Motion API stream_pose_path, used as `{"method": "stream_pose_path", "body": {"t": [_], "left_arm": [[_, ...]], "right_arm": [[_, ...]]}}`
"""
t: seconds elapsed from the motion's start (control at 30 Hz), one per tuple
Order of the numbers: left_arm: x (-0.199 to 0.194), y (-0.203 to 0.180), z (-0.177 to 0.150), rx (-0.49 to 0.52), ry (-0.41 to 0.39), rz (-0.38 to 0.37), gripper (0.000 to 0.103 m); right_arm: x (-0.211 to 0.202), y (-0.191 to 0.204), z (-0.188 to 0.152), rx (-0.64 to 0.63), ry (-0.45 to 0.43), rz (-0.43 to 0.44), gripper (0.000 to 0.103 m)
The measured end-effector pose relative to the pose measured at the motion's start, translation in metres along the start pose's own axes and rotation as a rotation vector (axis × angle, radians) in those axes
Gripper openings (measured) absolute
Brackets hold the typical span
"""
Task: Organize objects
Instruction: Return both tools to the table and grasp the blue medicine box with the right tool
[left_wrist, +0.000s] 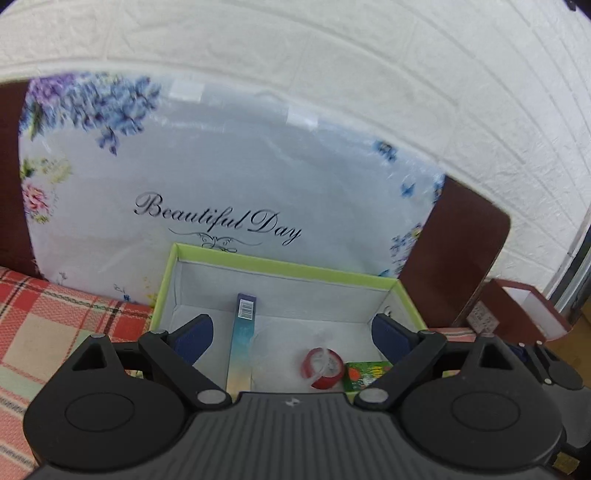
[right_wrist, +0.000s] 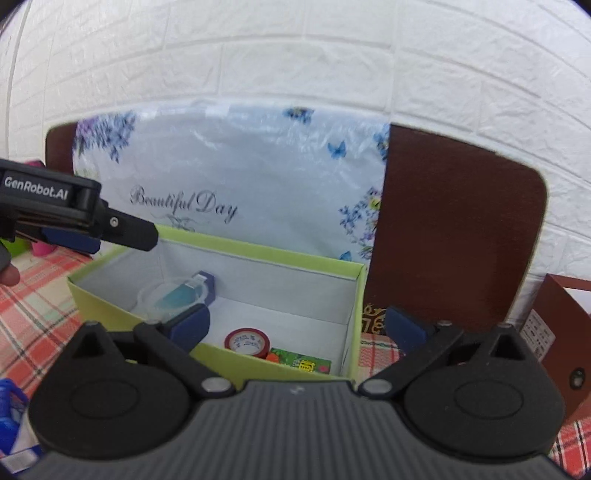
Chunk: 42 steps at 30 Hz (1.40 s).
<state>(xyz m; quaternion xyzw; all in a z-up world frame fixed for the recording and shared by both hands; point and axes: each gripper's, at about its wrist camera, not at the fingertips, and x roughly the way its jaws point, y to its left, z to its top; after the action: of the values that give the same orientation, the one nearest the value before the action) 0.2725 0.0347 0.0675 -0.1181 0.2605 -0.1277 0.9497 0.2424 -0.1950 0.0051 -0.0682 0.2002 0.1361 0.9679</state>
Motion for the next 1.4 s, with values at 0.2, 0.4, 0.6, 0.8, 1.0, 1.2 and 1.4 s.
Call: {"method": "stream_pose_path", "body": {"t": [0.2,0.4,0.6,0.8,1.0,1.2,1.4], "left_arm": [[-0.05,-0.02,-0.021,0.017,0.029,0.054,0.096],[-0.096,-0.026,-0.068,0.016,0.025,0.025,0.096],[-0.123,-0.019,-0.114,-0.038,0.064,0.041,0.096],[-0.136,0.005,-0.152,-0.111,0.131,0.097,0.096],[-0.142,0.033,-0.172,-0.188,0.176,0.166,0.096],[-0.149,0.047,-0.169,-0.223,0.153,0.192,0.096],[-0.148,0.054,-0.167,-0.204,0.149,0.197,0.096]], "right_arm": [[-0.068,0.003,-0.005,0.063,-0.043,0.03,0.103],[-0.123,0.015,-0.037,0.087,-0.044,0.073,0.103],[-0.151,0.027,-0.076,0.146,0.014,0.113,0.103],[-0.16,0.044,-0.106,0.166,0.088,0.156,0.103],[-0.157,0.063,-0.114,0.153,0.126,0.196,0.103],[-0.146,0.083,-0.088,0.095,0.062,0.234,0.098],[-0.11,0.101,-0.072,0.067,0.087,0.277,0.06]]}}
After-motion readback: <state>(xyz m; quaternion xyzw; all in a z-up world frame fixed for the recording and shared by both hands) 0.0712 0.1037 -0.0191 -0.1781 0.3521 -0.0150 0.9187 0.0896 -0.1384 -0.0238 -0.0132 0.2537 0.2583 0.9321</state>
